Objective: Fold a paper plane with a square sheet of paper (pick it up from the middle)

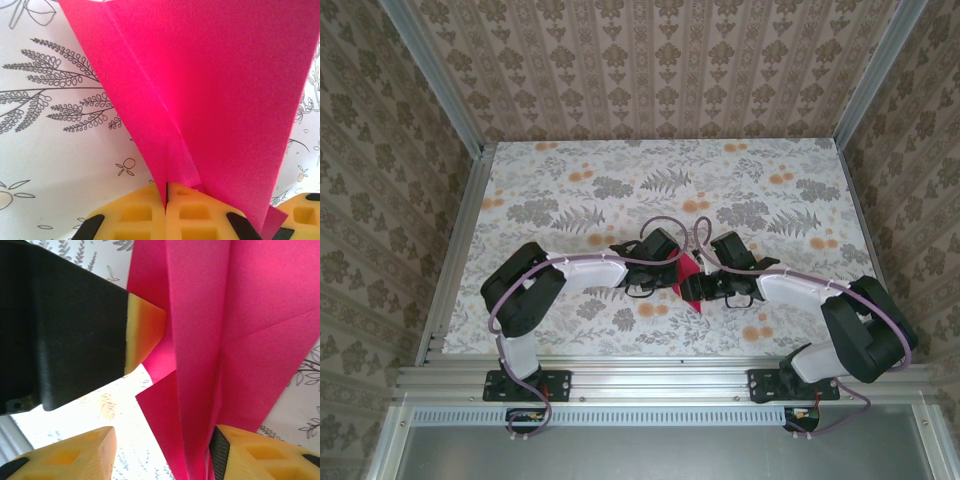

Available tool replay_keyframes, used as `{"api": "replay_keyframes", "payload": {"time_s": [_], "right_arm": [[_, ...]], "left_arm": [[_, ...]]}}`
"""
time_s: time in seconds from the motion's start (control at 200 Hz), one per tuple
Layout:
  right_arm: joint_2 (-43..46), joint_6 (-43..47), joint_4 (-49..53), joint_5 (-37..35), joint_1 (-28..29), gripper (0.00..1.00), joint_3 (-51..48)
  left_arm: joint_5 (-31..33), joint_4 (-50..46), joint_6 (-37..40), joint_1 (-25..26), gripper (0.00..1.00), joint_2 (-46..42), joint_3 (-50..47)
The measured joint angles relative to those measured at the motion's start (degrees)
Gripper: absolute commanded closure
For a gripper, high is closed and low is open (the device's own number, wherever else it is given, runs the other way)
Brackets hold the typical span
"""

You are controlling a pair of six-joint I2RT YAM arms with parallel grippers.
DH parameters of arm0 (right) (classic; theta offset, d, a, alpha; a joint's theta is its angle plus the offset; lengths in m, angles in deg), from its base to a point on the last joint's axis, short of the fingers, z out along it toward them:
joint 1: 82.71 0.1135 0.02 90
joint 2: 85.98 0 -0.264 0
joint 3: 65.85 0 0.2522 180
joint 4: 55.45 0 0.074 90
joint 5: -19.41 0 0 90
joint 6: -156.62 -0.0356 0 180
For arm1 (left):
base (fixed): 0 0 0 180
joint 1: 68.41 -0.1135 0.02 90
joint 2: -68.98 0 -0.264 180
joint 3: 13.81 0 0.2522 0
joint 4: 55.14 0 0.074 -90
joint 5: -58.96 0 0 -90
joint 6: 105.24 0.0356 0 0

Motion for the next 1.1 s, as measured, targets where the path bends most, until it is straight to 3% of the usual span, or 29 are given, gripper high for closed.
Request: {"api": "replay_keyframes", "payload": {"time_s": [0.305, 0.625, 0.855, 1.01, 1.1], "right_arm": [[0.0, 1.2, 0.0, -6.5, 2.1, 0.58, 0.0], [-1.1, 1.7, 0.0, -9.9, 2.8, 0.63, 0.5], [-2.4, 1.9, 0.0, -11.1, 3.3, 0.80, 1.2], [-2.7, 1.6, 0.0, -12.1, 3.4, 0.93, 1.5], [-2.6, 1.4, 0.3, -12.7, 3.4, 0.97, 1.8]], "left_arm": [[-0.4, 0.7, 0.0, 0.0, 1.00, 0.0, -0.4], [-0.9, 1.0, 0.0, 0.0, 1.00, 0.0, -0.4], [-1.1, 1.6, -0.2, 0.0, 0.97, 0.0, -0.8], [-1.3, 2.6, -0.2, 0.0, 0.91, -0.2, -1.6], [-1.2, 3.1, -0.5, 0.0, 0.79, -1.6, -2.7]]}}
